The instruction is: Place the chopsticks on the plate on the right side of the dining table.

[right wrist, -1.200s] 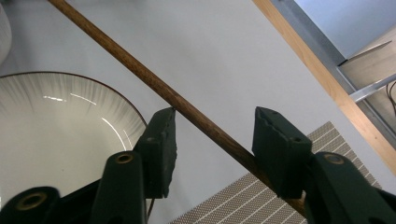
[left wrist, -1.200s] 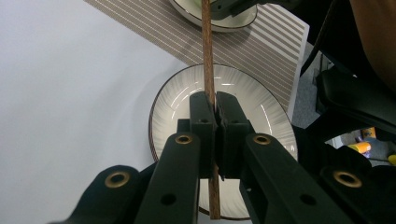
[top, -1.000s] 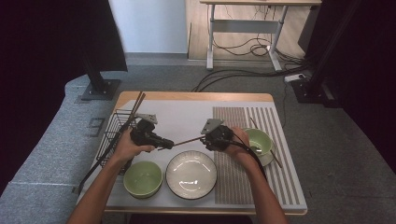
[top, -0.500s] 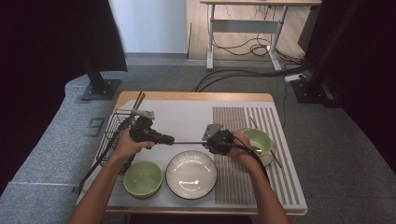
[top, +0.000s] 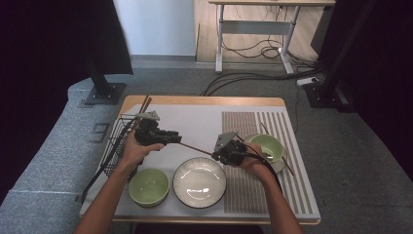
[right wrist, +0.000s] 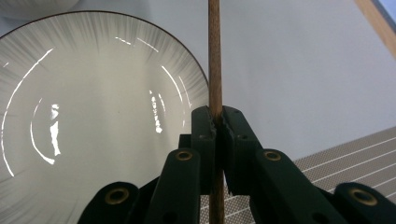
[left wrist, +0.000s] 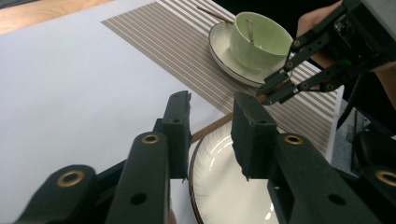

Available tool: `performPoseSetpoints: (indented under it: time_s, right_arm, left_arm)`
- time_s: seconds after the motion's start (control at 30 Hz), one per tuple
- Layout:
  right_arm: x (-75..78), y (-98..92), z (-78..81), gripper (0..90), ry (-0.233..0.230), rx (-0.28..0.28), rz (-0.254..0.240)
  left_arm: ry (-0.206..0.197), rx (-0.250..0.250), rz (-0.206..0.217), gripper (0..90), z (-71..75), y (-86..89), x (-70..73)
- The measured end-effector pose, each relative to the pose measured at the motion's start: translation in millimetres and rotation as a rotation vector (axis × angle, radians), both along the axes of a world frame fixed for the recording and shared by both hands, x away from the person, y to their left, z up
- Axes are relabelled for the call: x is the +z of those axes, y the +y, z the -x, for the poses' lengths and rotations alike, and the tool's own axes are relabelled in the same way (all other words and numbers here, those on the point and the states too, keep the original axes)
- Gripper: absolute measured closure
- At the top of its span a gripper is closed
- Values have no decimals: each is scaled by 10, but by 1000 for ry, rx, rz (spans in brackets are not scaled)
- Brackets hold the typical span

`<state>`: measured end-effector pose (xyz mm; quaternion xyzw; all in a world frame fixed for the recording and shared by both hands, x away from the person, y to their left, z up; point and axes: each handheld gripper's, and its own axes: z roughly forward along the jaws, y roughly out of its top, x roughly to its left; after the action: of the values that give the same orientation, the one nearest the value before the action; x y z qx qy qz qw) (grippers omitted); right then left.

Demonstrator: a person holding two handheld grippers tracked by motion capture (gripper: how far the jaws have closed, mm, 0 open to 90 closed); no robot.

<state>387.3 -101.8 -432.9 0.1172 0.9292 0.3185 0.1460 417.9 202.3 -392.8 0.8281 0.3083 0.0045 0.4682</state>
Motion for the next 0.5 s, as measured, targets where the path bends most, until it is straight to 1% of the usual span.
performPoseSetpoints:
  time_s: [0.13, 0.27, 0.4, 0.5]
  right_arm:
    - [-23, -26, -4, 846, 19, -16, -9]
    - [-18, -76, -8, 846, 29, -50, -31]
    - [-17, -134, -3, 846, 37, -79, -49]
    - [-24, -173, 6, 846, 40, -95, -61]
  left_arm:
    - [1, 14, 0, 620, -4, 5, 5]
    - [-7, 29, 8, 599, 14, 18, 19]
    - [-30, 43, -3, 586, 48, 15, 35]
    - [-40, 47, -18, 582, 71, 7, 38]
